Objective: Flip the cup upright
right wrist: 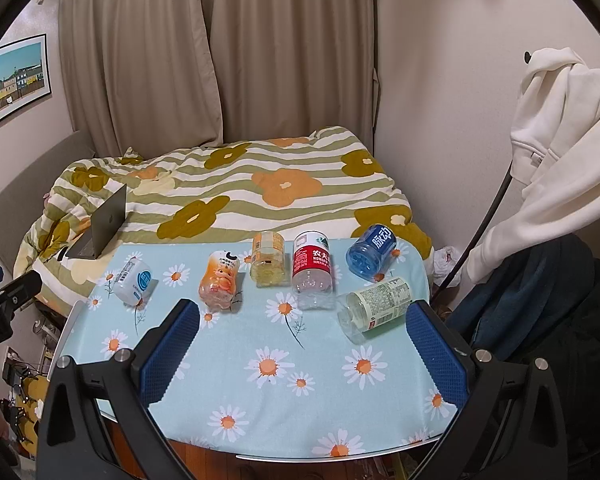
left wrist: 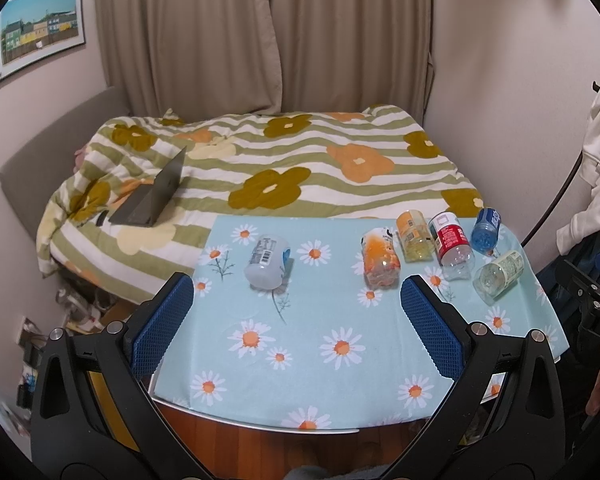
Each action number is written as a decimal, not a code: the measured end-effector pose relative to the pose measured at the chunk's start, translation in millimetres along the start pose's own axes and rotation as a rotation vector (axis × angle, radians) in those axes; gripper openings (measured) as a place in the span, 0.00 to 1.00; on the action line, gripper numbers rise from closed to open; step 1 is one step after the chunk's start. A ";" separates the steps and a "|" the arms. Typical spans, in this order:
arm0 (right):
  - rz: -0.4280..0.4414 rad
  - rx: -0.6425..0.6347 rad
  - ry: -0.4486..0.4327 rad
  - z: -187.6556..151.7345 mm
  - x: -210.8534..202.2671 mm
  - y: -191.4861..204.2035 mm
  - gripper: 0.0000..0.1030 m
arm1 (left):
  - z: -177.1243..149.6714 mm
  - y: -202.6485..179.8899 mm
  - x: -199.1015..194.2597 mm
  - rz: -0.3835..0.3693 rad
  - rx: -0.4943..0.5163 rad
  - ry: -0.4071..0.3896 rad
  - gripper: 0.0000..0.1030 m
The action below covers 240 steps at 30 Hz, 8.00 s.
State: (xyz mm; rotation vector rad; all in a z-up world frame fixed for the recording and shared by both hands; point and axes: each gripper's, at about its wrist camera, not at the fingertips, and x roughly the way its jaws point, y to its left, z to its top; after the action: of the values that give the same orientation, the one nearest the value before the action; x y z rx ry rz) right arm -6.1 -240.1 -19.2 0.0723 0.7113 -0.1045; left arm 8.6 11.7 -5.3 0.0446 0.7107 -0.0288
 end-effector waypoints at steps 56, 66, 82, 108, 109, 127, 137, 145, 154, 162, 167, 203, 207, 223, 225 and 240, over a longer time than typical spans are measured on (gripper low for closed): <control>0.164 -0.176 0.443 54.2 305.5 46.2 0.85 | 23.4 -6.3 242.6 0.062 -0.048 0.442 1.00; 0.193 -0.221 0.491 46.3 337.2 51.6 0.83 | 16.4 -14.0 259.9 0.066 -0.080 0.486 1.00; 0.185 -0.266 0.516 41.2 352.8 56.0 0.55 | 12.4 -10.5 262.5 0.064 -0.092 0.495 1.00; 0.162 -0.106 0.422 31.5 208.4 66.6 0.54 | -13.0 32.7 162.5 -0.041 -0.018 0.368 1.00; 0.161 -0.100 0.429 24.9 204.0 68.3 0.54 | -18.4 35.5 158.5 -0.044 -0.017 0.371 1.00; 0.186 0.032 0.593 -86.4 212.1 93.7 0.54 | -102.0 83.7 135.7 -0.011 -0.040 0.455 1.00; 0.178 0.016 0.585 -86.7 212.6 98.5 0.55 | -103.5 81.7 133.9 -0.016 -0.038 0.453 1.00; 0.189 0.048 0.538 -77.6 198.8 95.0 0.92 | -94.5 79.4 121.5 -0.026 -0.022 0.434 1.00; 0.185 0.062 0.372 -26.7 112.1 61.9 1.00 | -44.0 47.0 95.5 -0.102 0.041 0.361 1.00; 0.182 -0.003 0.356 -11.7 93.0 8.4 1.00 | -18.0 -35.9 122.9 -0.174 0.124 0.462 1.00; 0.167 -0.069 0.336 -18.3 97.8 -24.6 1.00 | -24.8 -80.6 155.9 -0.204 0.123 0.583 1.00; 0.252 -0.052 0.425 -64.7 166.8 -99.0 1.00 | -66.3 -151.6 262.3 -0.207 0.083 0.961 0.61; 0.250 -0.056 0.400 -55.9 154.1 -96.7 1.00 | -43.8 -143.0 236.5 -0.248 0.050 0.878 0.61; 0.247 0.019 0.290 -47.9 151.7 -80.2 1.00 | -60.6 -116.9 195.6 -0.252 -0.038 0.212 0.61; 0.254 0.034 0.284 -49.6 155.0 -78.2 1.00 | -64.5 -122.3 194.7 -0.242 -0.019 0.161 0.61; 0.231 0.001 0.268 -65.0 151.4 -68.7 1.00 | -88.2 -130.0 196.6 -0.197 -0.018 0.007 0.62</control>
State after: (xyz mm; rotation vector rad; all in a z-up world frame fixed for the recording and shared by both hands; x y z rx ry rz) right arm 57.5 -312.4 -169.6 0.1716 0.9651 0.1287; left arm 94.7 -115.9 -204.3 -0.0422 0.7206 -0.2108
